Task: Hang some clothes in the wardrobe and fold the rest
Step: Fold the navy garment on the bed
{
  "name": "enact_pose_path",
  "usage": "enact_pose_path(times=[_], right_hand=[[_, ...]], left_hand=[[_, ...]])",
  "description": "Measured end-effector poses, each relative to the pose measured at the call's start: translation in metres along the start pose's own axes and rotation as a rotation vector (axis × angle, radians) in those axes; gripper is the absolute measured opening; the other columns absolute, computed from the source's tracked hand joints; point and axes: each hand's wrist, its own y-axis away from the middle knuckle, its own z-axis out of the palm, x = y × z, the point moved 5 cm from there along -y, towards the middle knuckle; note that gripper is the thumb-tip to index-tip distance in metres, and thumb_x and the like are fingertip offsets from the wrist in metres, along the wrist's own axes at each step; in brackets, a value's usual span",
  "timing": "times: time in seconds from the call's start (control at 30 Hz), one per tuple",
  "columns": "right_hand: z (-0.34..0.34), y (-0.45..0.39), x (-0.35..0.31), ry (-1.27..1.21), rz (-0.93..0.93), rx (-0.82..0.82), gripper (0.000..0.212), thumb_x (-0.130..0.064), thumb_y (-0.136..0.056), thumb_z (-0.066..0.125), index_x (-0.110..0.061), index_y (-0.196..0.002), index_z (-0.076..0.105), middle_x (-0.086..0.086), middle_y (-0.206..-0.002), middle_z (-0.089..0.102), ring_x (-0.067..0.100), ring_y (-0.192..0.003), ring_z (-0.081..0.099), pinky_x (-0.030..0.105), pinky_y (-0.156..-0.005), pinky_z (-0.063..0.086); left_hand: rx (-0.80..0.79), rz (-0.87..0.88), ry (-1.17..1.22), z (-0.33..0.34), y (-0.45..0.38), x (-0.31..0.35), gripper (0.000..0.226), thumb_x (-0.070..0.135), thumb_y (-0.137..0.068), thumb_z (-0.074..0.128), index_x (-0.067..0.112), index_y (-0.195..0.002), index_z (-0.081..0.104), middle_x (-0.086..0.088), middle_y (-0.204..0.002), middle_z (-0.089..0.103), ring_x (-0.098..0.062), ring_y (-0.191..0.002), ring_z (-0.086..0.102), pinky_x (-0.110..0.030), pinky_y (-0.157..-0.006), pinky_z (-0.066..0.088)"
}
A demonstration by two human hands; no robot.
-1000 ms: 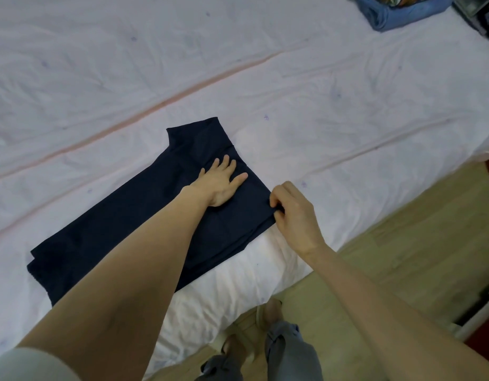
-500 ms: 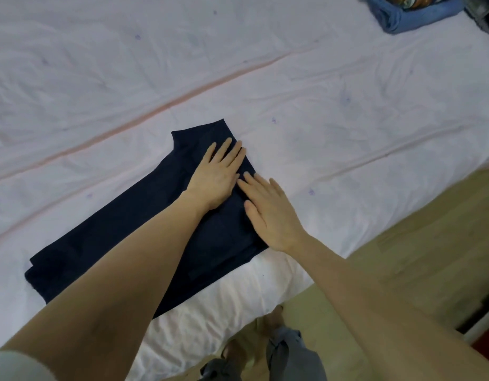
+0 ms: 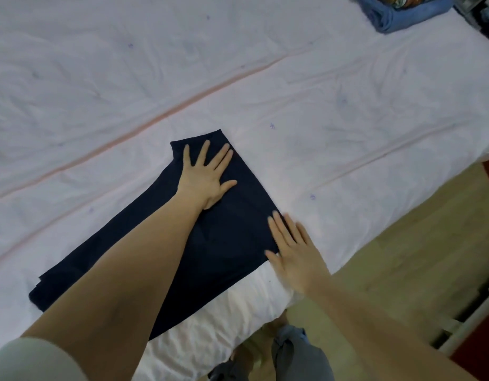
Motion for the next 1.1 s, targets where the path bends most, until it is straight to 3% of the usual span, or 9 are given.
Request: enact_pose_path(times=[0.1,0.17,0.23,0.37,0.5,0.63,0.73,0.97,1.1], right_hand=[[-0.005,0.039,0.023,0.080,-0.086,0.114,0.055,-0.033,-0.098,0.025,-0.006,-0.144,0.038,0.008,-0.152,0.035,0.026,-0.136,0.042,0.041,-0.110,0.022],[-0.039,0.027,0.021,-0.135,-0.042,0.214,0.049,-0.025,-0.092,0.031,-0.007,-0.130,0.055,0.009,-0.135,0.055,0.029,-0.117,0.057,0.040,-0.102,0.034],[-0.076,-0.007,0.009,-0.401,0.114,0.297,0.043,-0.028,-0.096,0.030,-0.010,-0.129,0.051,0.005,-0.127,0.055,0.023,-0.107,0.055,0.037,-0.090,0.045],[-0.085,-0.078,-0.018,-0.586,0.301,0.110,0.035,-0.034,-0.098,0.041,-0.009,-0.122,0.040,0.003,-0.109,0.052,0.024,-0.093,0.055,0.034,-0.073,0.041],[-0.074,-0.093,-0.024,-0.604,0.280,0.029,0.023,-0.026,-0.097,0.045,-0.007,-0.111,0.042,0.002,-0.092,0.052,0.023,-0.078,0.052,0.032,-0.066,0.038],[-0.076,-0.090,-0.031,-0.646,0.145,0.051,0.018,-0.020,-0.098,0.041,-0.008,-0.109,0.048,0.001,-0.092,0.057,0.020,-0.078,0.053,0.032,-0.069,0.041],[-0.080,-0.087,-0.033,-0.725,0.120,0.090,0.014,-0.014,-0.098,0.039,-0.010,-0.107,0.049,-0.002,-0.090,0.055,0.015,-0.078,0.052,0.027,-0.069,0.039],[-0.074,-0.088,-0.040,-0.719,0.105,0.198,0.014,-0.011,-0.099,0.035,-0.009,-0.102,0.048,-0.004,-0.078,0.051,0.016,-0.070,0.050,0.028,-0.065,0.037],[-0.070,-0.086,-0.052,-0.702,0.127,0.215,0.020,-0.013,-0.100,0.033,-0.009,-0.115,0.047,-0.001,-0.086,0.055,0.021,-0.075,0.052,0.029,-0.069,0.038]], left_hand=[[0.091,-0.046,0.037,-0.015,0.001,-0.001,0.069,0.059,-0.097,0.010,0.023,-0.153,-0.008,0.001,-0.160,-0.014,-0.030,-0.146,-0.014,-0.054,-0.117,-0.007],[0.257,-0.097,0.191,-0.025,0.018,0.005,0.067,0.050,-0.100,0.018,0.014,-0.154,0.000,-0.006,-0.161,-0.007,-0.029,-0.148,-0.008,-0.046,-0.120,-0.002],[0.386,-0.186,0.470,-0.030,0.044,0.008,0.064,0.041,-0.103,0.023,0.008,-0.153,0.003,-0.008,-0.161,-0.004,-0.023,-0.148,-0.005,-0.038,-0.121,0.000],[0.492,-0.562,1.119,-0.018,0.096,0.017,0.060,0.036,-0.104,0.026,0.013,-0.153,-0.002,0.003,-0.161,-0.006,-0.006,-0.147,-0.006,-0.025,-0.120,0.003],[0.572,-0.674,1.326,-0.007,0.115,0.026,0.057,0.034,-0.105,0.024,0.021,-0.154,0.000,0.011,-0.161,-0.002,0.000,-0.146,-0.002,-0.004,-0.109,0.002],[0.657,-0.802,1.521,0.006,0.117,0.016,0.055,0.036,-0.105,0.025,0.024,-0.154,0.005,0.013,-0.160,0.005,-0.002,-0.146,0.006,-0.023,-0.120,0.008],[0.613,-0.833,1.594,0.013,0.109,0.011,0.057,0.041,-0.104,0.026,0.025,-0.154,0.004,0.012,-0.160,0.005,-0.004,-0.146,0.007,-0.031,-0.122,0.009],[0.704,-0.951,1.669,0.028,0.111,-0.004,0.059,0.044,-0.103,0.025,0.025,-0.154,0.003,0.011,-0.161,0.003,-0.009,-0.147,0.003,-0.033,-0.121,0.007],[0.651,-0.989,1.731,0.036,0.133,0.015,0.057,0.043,-0.103,0.026,0.027,-0.154,0.006,0.011,-0.160,0.008,-0.008,-0.147,0.009,-0.031,-0.121,0.009]])
